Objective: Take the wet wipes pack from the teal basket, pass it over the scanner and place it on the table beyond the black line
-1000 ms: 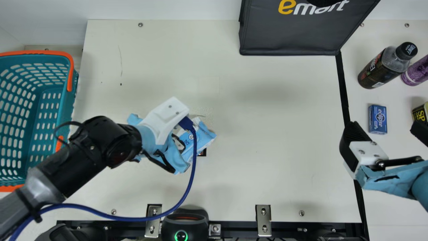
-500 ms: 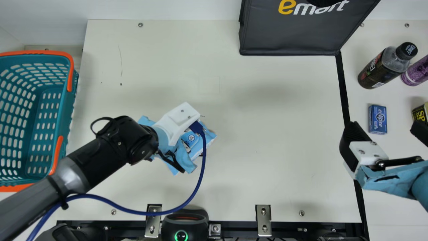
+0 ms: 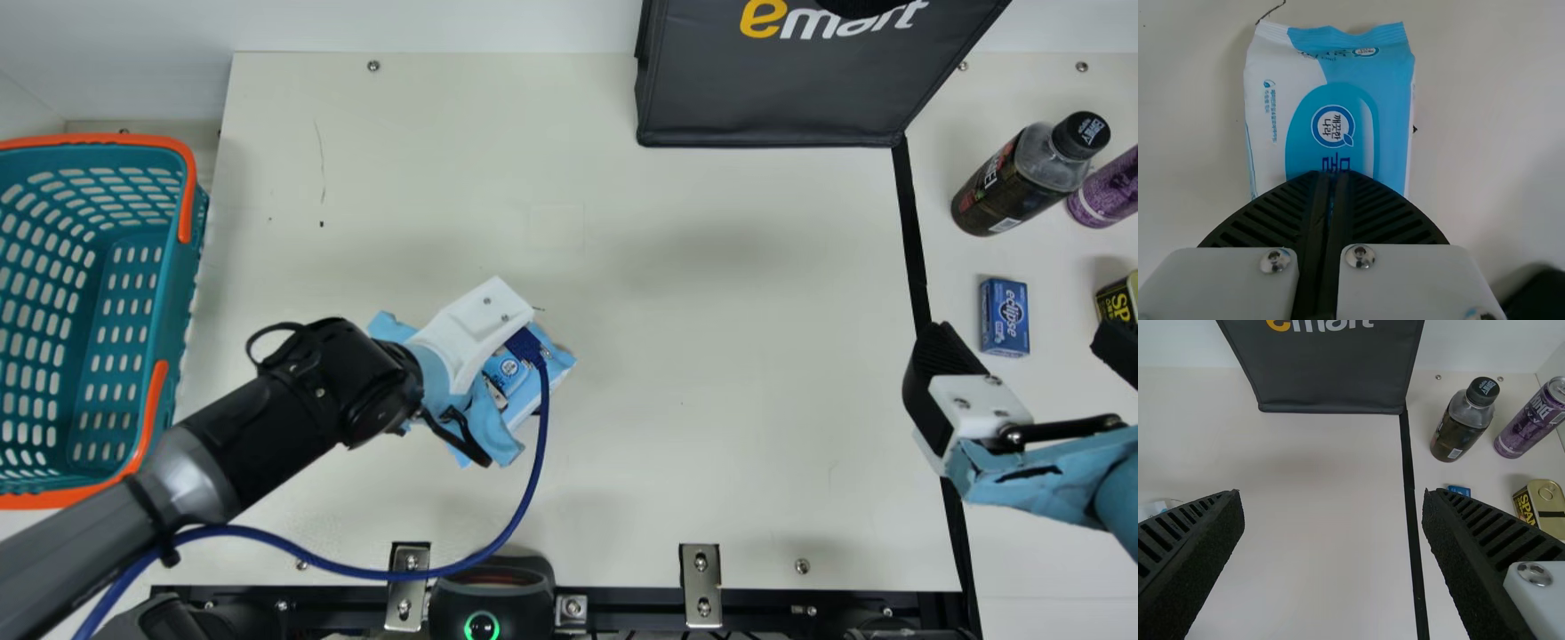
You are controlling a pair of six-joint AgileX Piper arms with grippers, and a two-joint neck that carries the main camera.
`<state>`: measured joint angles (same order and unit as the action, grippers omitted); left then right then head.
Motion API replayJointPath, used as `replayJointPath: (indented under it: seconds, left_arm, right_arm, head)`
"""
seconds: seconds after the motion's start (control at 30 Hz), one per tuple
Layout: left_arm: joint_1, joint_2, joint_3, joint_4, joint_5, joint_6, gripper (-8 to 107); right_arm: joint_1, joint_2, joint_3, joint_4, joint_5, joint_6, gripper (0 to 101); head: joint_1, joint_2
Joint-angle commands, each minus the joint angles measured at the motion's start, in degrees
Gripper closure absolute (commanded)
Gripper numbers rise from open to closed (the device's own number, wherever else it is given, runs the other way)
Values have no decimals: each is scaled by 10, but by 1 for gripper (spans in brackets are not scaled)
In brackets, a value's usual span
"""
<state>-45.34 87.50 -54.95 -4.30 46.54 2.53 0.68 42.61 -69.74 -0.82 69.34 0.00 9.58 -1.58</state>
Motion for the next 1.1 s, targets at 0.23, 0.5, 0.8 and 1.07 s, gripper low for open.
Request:
replayJointPath:
  seconds: [0.23, 0.5, 0.8, 1.07]
  left_arm:
    - [-12, -26, -26, 13, 25, -11, 100]
    - [-26, -27, -40, 29, 36, -30, 73]
    - [-40, -22, -50, 45, 43, -50, 43]
    - [-44, -16, -52, 59, 42, -61, 17]
  right_arm:
    - [0, 0, 0, 0, 0, 0, 6]
    - [0, 0, 0, 0, 0, 0, 6]
    - [0, 0, 0, 0, 0, 0, 6]
    - [0, 0, 0, 0, 0, 0, 6]
  head:
    - [-17, 0]
    - [-17, 0]
    - [-17, 0]
    - [-17, 0]
